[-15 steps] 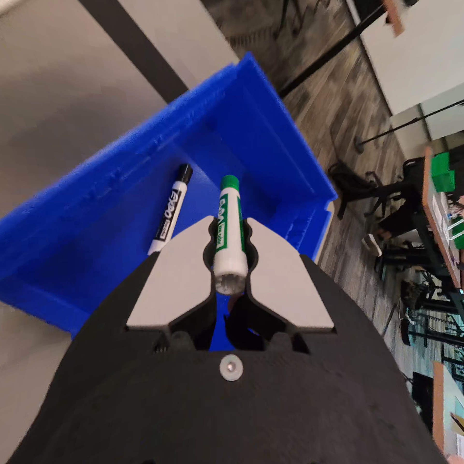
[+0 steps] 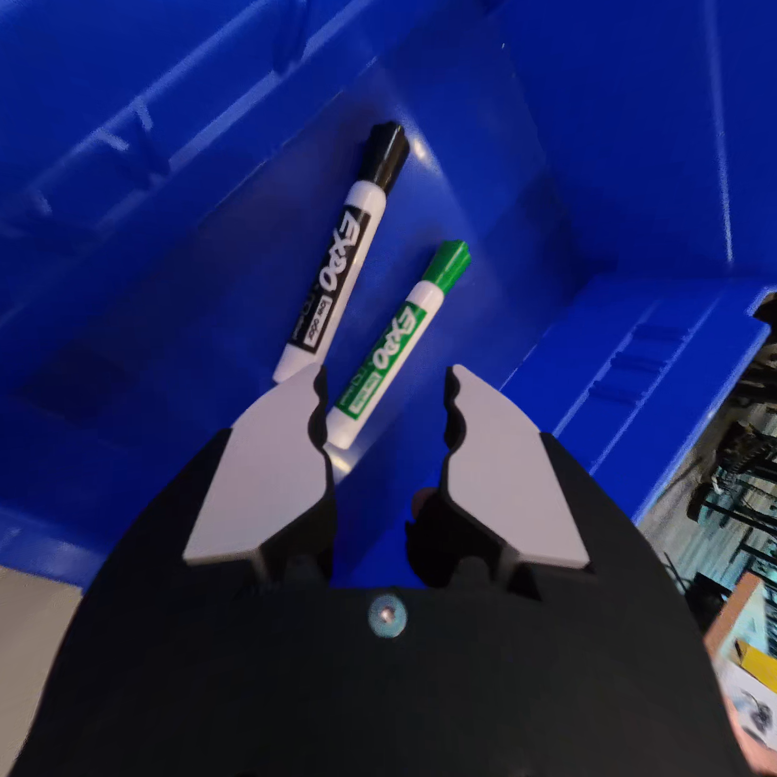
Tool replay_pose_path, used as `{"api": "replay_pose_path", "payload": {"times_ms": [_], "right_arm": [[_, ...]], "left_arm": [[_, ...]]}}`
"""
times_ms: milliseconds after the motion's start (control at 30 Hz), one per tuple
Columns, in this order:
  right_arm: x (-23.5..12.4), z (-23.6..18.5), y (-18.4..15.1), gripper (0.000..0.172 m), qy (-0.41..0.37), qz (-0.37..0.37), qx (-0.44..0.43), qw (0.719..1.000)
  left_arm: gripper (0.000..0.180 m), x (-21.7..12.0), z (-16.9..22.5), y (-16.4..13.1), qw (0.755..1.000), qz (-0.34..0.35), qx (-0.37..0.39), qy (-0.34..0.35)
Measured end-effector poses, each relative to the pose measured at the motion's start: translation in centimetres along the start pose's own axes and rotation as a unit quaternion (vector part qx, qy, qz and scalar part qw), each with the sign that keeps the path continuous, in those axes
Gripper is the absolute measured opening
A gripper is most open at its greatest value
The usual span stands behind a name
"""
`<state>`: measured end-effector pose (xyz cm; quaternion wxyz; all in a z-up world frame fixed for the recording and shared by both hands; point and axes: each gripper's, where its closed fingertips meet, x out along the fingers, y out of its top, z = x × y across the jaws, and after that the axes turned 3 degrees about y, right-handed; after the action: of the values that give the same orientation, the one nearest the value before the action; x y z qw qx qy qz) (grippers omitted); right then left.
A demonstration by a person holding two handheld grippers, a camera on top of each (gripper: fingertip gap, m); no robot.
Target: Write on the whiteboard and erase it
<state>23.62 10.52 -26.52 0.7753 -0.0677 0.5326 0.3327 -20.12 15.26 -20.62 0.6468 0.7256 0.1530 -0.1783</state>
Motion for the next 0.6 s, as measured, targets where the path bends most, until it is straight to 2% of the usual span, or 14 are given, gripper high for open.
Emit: {"api": "replay_pose_path", "payload": {"times_ms": [100,233,333,433,467,500,600], "right_arm": [[-1.3,0.7,-0.9,0.064,-0.031,-0.027,-0.012,0.999],[-6.6,0.6,1.0,0.055,-0.075,0.036,-0.005,0.997],[-11.6,-4.2,3.2,0.054,-0.028,0.099,-0.046,0.994],[-15.0,-11.3,4.7,0.049,0.049,0.140,-0.123,0.981],[-15.4,-13.4,5.1,0.044,0.066,0.150,-0.140,0.977],[-15.2,-15.4,5.2,0.045,0.082,0.144,-0.151,0.975],[-13.0,-20.2,4.4,0.063,0.136,0.102,-0.174,0.970]], "left_arm": [[0.002,-0.1,0.1,0.0,1.000,-0.004,-0.003,-0.006],[0.004,-0.2,1.1,-0.1,0.999,-0.015,-0.001,-0.034],[0.005,-0.2,2.3,-1.0,0.996,-0.054,0.010,-0.066],[0.008,0.0,3.7,-2.1,0.991,-0.095,0.019,-0.097],[0.011,0.1,4.2,-2.4,0.988,-0.104,0.018,-0.110],[0.013,0.3,4.6,-2.6,0.986,-0.113,0.015,-0.121],[0.014,0.5,5.8,-3.3,0.979,-0.140,0.020,-0.146]]}}
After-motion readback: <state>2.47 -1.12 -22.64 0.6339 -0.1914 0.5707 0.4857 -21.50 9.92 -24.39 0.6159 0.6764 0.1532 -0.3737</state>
